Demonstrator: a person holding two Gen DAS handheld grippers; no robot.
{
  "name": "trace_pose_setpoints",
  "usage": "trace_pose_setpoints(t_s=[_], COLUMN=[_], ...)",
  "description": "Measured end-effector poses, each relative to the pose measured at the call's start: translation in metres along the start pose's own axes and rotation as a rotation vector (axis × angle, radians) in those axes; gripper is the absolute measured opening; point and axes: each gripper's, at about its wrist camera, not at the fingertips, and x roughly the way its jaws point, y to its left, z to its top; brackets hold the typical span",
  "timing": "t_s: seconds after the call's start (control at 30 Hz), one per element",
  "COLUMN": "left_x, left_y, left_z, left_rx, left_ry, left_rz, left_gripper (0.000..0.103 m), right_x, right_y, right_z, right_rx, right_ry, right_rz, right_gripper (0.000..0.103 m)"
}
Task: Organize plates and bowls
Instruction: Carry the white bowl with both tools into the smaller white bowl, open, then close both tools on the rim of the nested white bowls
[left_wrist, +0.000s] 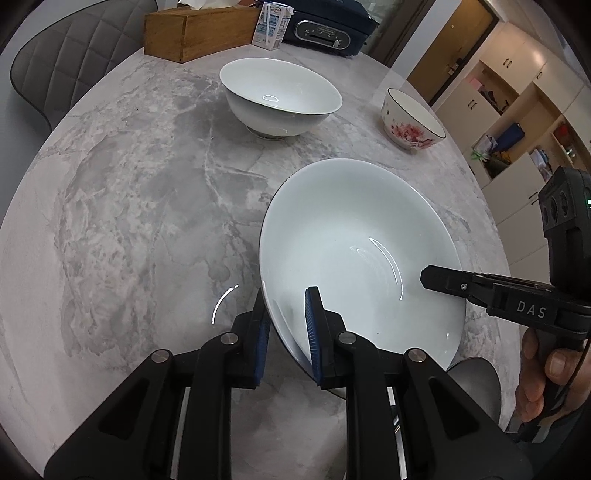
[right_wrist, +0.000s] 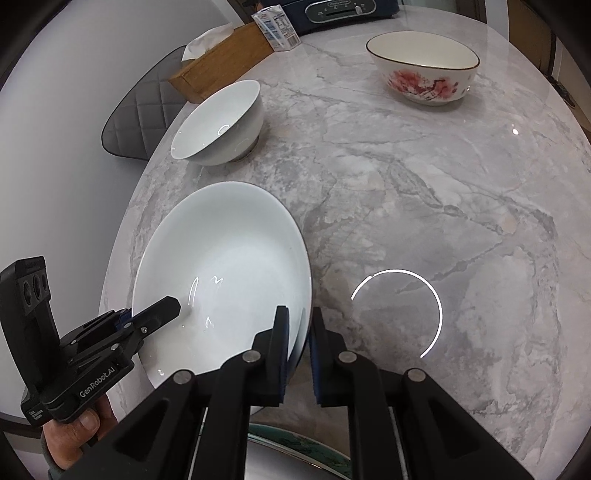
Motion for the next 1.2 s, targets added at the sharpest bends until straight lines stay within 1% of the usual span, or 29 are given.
trace_pose_setpoints(t_s=[0.1,0.13,0.17,0.2,0.23,0.27,0.3,0.33,0.37,0.4,0.43,0.47,0.5,0.53,0.6,0.67,0.73,0.83,0.9,0.97,1.03,1.13,1.2], left_x=[0.000,0.000,-0.001,-0.004,-0.009,-0.016,-0.025,-0.037,-0.045,-0.054,-0.061,-0.068,-0.073,-0.077,-0.079,-0.077,-0.076,-0.081,-0.083,-0.084,-0.084,-0.079,-0.071], left_y=[-0.002,-0.002,-0.001,0.001,0.002,0.005,0.007,0.009,0.011,0.013,0.017,0.021,0.025,0.028,0.036,0.045,0.056,0.067,0.068,0.072,0.078,0.085,0.087], left_z=[0.000,0.000,-0.001,-0.001,-0.003,-0.003,-0.005,-0.008,-0.009,-0.011,-0.013,-0.017,-0.020,-0.024,-0.029,-0.031,-0.028,-0.021,-0.008,0.008,0.026,0.054,0.072], left_rx=[0.005,0.004,-0.004,-0.020,-0.025,-0.025,-0.025,-0.024,-0.024,-0.022,-0.030,-0.045,-0.055,-0.059,-0.060,-0.070,-0.110,-0.139,-0.129,-0.143,-0.156,-0.168,-0.156], left_ry=[-0.005,-0.006,-0.004,-0.007,-0.024,-0.050,-0.081,-0.112,-0.128,-0.136,-0.143,-0.152,-0.159,-0.170,-0.177,-0.177,-0.190,-0.235,-0.243,-0.257,-0.266,-0.263,-0.239], left_rz=[0.008,0.008,-0.008,-0.019,-0.014,-0.011,-0.013,-0.016,-0.017,-0.022,-0.036,-0.052,-0.061,-0.071,-0.069,-0.048,-0.046,-0.052,-0.040,-0.049,-0.050,-0.020,0.004], left_gripper=[0.016,0.018,0.021,0.026,0.035,0.064,0.082,0.084,0.085,0.088,0.091,0.100,0.103,0.103,0.103,0.103,0.103,0.103,0.103,0.103,0.103,0.103,0.103], right_x=[-0.002,-0.002,-0.003,-0.005,-0.010,-0.016,-0.023,-0.030,-0.039,-0.046,-0.054,-0.063,-0.072,-0.080,-0.088,-0.089,-0.092,-0.094,-0.096,-0.098,-0.097,-0.093,-0.087], right_y=[-0.001,-0.002,-0.004,-0.007,-0.007,-0.009,-0.011,-0.014,-0.018,-0.023,-0.029,-0.035,-0.041,-0.048,-0.058,-0.067,-0.071,-0.066,-0.062,-0.056,-0.050,-0.039,-0.030], right_z=[-0.003,-0.003,-0.003,-0.004,-0.005,-0.006,-0.007,-0.009,-0.011,-0.013,-0.016,-0.020,-0.024,-0.028,-0.034,-0.037,-0.039,-0.035,-0.026,-0.014,0.001,0.028,0.045], right_rx=[-0.001,0.003,0.019,0.035,0.037,0.037,0.035,0.033,0.035,0.043,0.052,0.059,0.063,0.065,0.079,0.108,0.121,0.103,0.094,0.087,0.086,0.071,0.053], right_ry=[-0.004,-0.003,-0.001,-0.002,-0.011,-0.032,-0.056,-0.079,-0.099,-0.114,-0.128,-0.152,-0.185,-0.219,-0.256,-0.248,-0.238,-0.234,-0.229,-0.235,-0.237,-0.232,-0.227], right_rz=[0.014,0.026,0.054,0.087,0.104,0.105,0.103,0.103,0.110,0.124,0.139,0.148,0.148,0.140,0.123,0.126,0.141,0.135,0.134,0.124,0.132,0.119,0.100], right_gripper=[0.016,0.022,0.029,0.036,0.048,0.058,0.062,0.068,0.074,0.079,0.089,0.096,0.100,0.103,0.103,0.103,0.103,0.103,0.103,0.103,0.103,0.103,0.103])
